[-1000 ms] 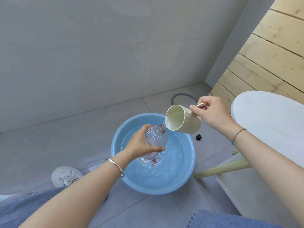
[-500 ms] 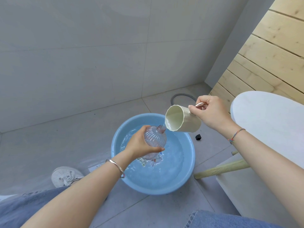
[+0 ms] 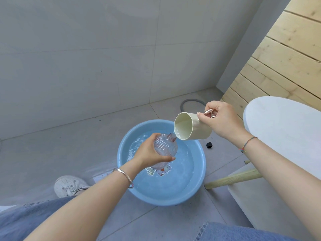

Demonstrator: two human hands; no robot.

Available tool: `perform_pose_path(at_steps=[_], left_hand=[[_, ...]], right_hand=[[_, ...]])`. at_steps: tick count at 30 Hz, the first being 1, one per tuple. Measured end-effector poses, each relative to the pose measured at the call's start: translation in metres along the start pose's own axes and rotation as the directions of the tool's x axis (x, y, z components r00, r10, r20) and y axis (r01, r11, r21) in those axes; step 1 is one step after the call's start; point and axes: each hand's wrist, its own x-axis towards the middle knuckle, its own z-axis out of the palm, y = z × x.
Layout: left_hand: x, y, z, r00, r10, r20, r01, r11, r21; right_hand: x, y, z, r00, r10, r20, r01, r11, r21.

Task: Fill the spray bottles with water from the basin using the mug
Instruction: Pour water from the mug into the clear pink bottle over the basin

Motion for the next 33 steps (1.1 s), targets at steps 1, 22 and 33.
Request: perform_pose_path(at_steps=[1, 22, 33], left_hand=[[-0.0001, -0.0002, 0.0004, 1.0, -0.003, 0.0, 0.003, 1.0, 0.002], [0.0003, -0.0021, 0.0015, 1.0, 0.005, 0.009, -0.005, 1.0, 0.003], [0.0003, -0.0026, 0.002, 1.0, -0.003, 0.005, 0.003, 1.0, -0.006]], right_hand=[[0.0002, 0.0002, 0.0004, 1.0, -0.01, -0.002, 0.01, 1.0, -0.008], [0.0013, -0.0034, 0.0014, 0.977, -0.21, 0.029, 0.212, 0.973, -0.093], [0.0017, -0.0069, 0.0037, 0.952, -0.303, 0.033, 0.304, 0.942, -0.144]])
